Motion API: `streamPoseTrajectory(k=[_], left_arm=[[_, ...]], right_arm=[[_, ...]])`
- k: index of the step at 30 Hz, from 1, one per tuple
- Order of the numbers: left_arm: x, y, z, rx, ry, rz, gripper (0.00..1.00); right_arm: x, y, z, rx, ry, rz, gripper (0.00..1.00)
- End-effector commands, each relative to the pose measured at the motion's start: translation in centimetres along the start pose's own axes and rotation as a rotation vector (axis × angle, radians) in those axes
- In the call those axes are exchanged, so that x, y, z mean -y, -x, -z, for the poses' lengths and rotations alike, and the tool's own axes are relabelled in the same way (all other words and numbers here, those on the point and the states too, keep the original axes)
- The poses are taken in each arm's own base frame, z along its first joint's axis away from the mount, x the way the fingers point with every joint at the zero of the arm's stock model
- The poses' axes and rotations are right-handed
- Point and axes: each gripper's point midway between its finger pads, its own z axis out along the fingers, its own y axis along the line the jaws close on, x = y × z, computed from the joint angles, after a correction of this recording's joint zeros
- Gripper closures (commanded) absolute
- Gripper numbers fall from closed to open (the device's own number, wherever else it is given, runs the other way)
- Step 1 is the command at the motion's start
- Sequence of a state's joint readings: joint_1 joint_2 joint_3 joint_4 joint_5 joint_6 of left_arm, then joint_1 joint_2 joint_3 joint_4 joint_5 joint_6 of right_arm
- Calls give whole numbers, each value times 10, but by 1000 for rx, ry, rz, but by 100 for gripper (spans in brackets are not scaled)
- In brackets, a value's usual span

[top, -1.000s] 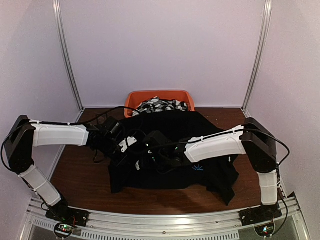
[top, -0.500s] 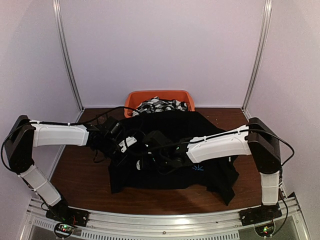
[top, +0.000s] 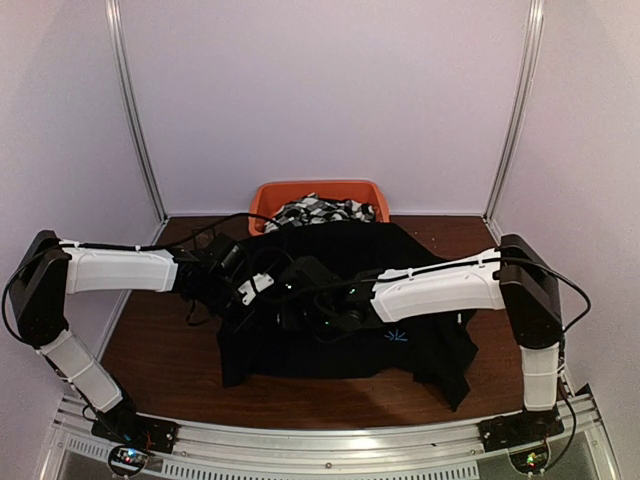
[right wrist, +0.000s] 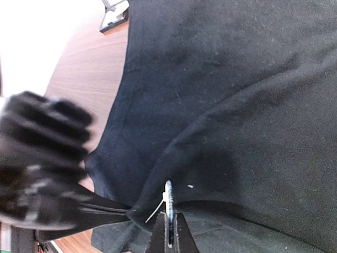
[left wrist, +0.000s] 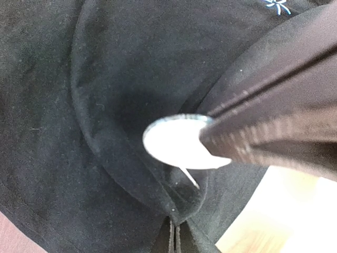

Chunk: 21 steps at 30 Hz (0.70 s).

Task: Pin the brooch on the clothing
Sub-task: Cross the brooch on the flattened clothing.

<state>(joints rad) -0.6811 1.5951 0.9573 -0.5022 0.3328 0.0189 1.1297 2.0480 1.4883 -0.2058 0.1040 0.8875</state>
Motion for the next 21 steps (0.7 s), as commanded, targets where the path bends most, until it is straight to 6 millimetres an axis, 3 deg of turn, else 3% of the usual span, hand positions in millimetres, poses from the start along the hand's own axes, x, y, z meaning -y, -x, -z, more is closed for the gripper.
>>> streamPoseTrajectory(k=[1, 9, 21], left_arm=[[6, 9, 1, 37, -25, -17, 100], [11, 12, 3, 52, -51, -20, 100], [12, 13, 7, 63, -49, -26, 100]], right_arm=[[-6, 3, 3, 40, -47, 54, 100], [-9, -4, 0, 38, -90, 94, 100], [6, -9, -4, 41, -149, 99, 100]])
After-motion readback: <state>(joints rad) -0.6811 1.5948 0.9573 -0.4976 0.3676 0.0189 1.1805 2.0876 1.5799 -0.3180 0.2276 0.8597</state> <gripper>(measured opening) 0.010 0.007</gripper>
